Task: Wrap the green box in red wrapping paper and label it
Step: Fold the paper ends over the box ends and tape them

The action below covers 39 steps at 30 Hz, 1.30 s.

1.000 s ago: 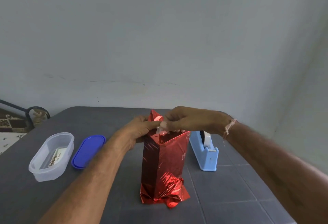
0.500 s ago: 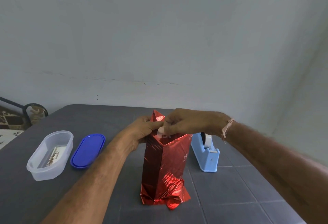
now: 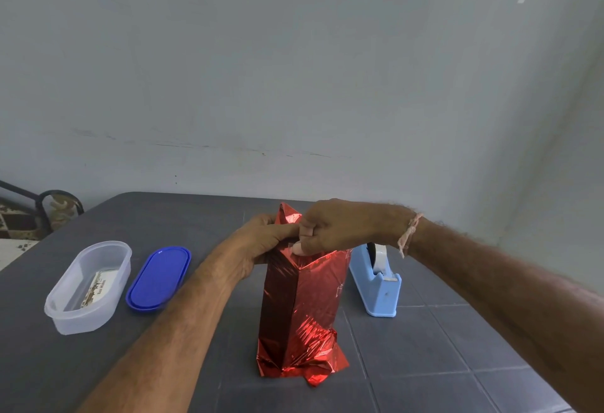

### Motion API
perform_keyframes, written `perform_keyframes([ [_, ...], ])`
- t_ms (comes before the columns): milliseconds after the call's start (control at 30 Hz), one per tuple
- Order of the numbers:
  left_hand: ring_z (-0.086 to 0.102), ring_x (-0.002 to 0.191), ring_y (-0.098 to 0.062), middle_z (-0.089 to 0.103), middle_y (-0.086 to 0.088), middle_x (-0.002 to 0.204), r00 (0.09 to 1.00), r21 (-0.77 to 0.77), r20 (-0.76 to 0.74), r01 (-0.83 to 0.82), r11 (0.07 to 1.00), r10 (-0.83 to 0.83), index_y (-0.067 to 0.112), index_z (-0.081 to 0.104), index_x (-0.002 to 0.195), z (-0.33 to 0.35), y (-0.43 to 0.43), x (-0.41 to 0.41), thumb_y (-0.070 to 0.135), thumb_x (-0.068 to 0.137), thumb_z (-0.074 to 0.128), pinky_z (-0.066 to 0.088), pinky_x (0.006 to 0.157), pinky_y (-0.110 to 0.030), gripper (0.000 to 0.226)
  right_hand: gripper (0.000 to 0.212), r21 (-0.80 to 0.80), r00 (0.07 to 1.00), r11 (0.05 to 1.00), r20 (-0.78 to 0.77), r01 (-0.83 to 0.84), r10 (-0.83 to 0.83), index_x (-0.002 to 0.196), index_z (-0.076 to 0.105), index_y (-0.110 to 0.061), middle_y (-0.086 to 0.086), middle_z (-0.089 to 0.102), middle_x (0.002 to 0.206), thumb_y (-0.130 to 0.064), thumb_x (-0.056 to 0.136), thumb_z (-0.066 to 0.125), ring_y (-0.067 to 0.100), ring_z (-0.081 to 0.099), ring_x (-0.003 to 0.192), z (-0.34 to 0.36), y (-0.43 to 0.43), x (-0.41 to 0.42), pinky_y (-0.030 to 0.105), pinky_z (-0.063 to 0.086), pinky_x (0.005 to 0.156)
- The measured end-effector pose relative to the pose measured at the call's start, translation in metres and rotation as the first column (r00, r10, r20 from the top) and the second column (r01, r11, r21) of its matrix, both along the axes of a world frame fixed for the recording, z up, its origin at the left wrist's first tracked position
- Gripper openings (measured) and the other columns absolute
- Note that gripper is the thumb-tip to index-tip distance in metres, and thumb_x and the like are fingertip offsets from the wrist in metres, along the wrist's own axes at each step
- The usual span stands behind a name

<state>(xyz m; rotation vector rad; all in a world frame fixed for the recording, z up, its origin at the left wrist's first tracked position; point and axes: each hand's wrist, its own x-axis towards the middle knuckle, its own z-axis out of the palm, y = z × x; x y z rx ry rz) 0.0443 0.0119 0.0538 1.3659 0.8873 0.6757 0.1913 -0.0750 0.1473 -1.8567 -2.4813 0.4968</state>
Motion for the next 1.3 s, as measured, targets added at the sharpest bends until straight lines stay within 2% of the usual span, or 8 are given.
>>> perform_keyframes([
  [500, 0.072, 0.063, -0.017, 0.077, -0.007, 0.08, 1.0, -0.011, 0.018, 0.009, 1.0, -0.009, 0.009, 0.072, 0.1, 0.004, -0.006, -0.001, 0.026, 0.088, 0.078, 0.059, 0.062, -0.027, 0.022, 0.032, 0.002, 0.999, 1.0, 0.049, -0.016, 0.015, 0.072, 0.057, -0.026, -0.008, 0.051, 0.069, -0.036, 0.101, 0.062, 0.006, 0.044, 0.061, 0.004, -0.003, 0.001, 0.019, 0.035, 0.06],
  [667, 0.072, 0.067, -0.019, 0.078, -0.009, 0.083, 1.0, -0.013, 0.021, 0.007, 1.0, -0.007, 0.009, 0.073, 0.096, 0.004, -0.006, -0.001, 0.026, 0.086, 0.08, 0.06, 0.071, -0.032, 0.021, 0.026, 0.029, 0.993, 1.0, 0.121, 0.001, -0.005, 0.084, 0.069, -0.02, -0.005, 0.066, 0.081, -0.041, 0.099, 0.064, 0.012, 0.059, 0.072, 0.002, 0.0, -0.002, 0.026, 0.047, 0.068],
  [733, 0.073, 0.07, -0.02, 0.078, -0.009, 0.084, 1.0, -0.012, 0.028, 0.003, 1.0, -0.003, 0.01, 0.073, 0.095, 0.003, -0.006, -0.001, 0.025, 0.085, 0.081, 0.06, 0.076, -0.034, 0.019, 0.032, 0.047, 0.987, 0.999, 0.156, 0.023, -0.03, 0.1, 0.075, -0.015, 0.002, 0.074, 0.098, -0.045, 0.098, 0.064, 0.018, 0.067, 0.089, 0.001, 0.0, -0.003, 0.034, 0.053, 0.08],
  [833, 0.073, 0.069, -0.02, 0.079, -0.009, 0.085, 1.0, -0.008, 0.02, 0.012, 1.0, -0.012, 0.009, 0.074, 0.099, 0.003, -0.005, 0.0, 0.026, 0.082, 0.084, 0.06, 0.072, -0.032, 0.025, 0.038, 0.087, 0.98, 0.996, 0.196, 0.024, -0.041, 0.103, 0.075, -0.014, 0.003, 0.075, 0.101, -0.05, 0.096, 0.064, 0.019, 0.069, 0.092, 0.0, -0.001, -0.002, 0.041, 0.058, 0.086],
  [900, 0.074, 0.07, -0.019, 0.079, -0.009, 0.087, 1.0, -0.009, 0.012, 0.015, 1.0, -0.015, 0.008, 0.075, 0.104, 0.003, -0.005, 0.0, 0.027, 0.081, 0.086, 0.058, 0.069, -0.031, 0.032, 0.044, 0.125, 0.966, 0.992, 0.254, 0.016, -0.048, 0.104, 0.075, -0.013, 0.005, 0.075, 0.103, -0.054, 0.096, 0.061, 0.021, 0.069, 0.094, -0.001, -0.002, -0.002, 0.042, 0.058, 0.083],
  [1067, 0.073, 0.07, -0.019, 0.079, -0.007, 0.085, 1.0, -0.012, 0.017, -0.001, 1.0, 0.001, 0.011, 0.074, 0.1, 0.002, -0.005, -0.001, 0.024, 0.082, 0.085, 0.058, 0.07, -0.031, 0.025, 0.047, 0.198, 0.941, 0.98, 0.331, 0.007, -0.074, 0.106, 0.073, -0.018, -0.001, 0.073, 0.1, -0.062, 0.094, 0.059, 0.019, 0.067, 0.092, -0.003, -0.003, -0.004, 0.026, 0.04, 0.061],
  [1200, 0.075, 0.08, -0.02, 0.08, -0.008, 0.094, 1.0, -0.004, 0.005, 0.009, 1.0, -0.009, 0.01, 0.074, 0.109, 0.0, -0.003, -0.002, 0.03, 0.077, 0.087, 0.059, 0.075, -0.032, 0.04, 0.064, 0.215, 0.915, 0.975, 0.379, 0.06, -0.14, 0.102, 0.07, -0.016, -0.001, 0.071, 0.096, -0.076, 0.087, 0.055, 0.021, 0.065, 0.091, -0.001, -0.005, -0.001, 0.032, 0.046, 0.07],
  [1300, 0.075, 0.084, -0.022, 0.08, -0.011, 0.099, 0.999, -0.017, 0.03, 0.013, 1.0, -0.013, 0.008, 0.074, 0.113, -0.001, -0.003, -0.001, 0.031, 0.072, 0.089, 0.061, 0.081, -0.035, 0.049, 0.074, 0.153, 0.935, 0.977, 0.299, 0.149, -0.189, 0.102, 0.067, -0.011, 0.004, 0.069, 0.096, -0.081, 0.082, 0.057, 0.024, 0.066, 0.091, -0.003, -0.006, 0.012, 0.039, 0.054, 0.077],
])
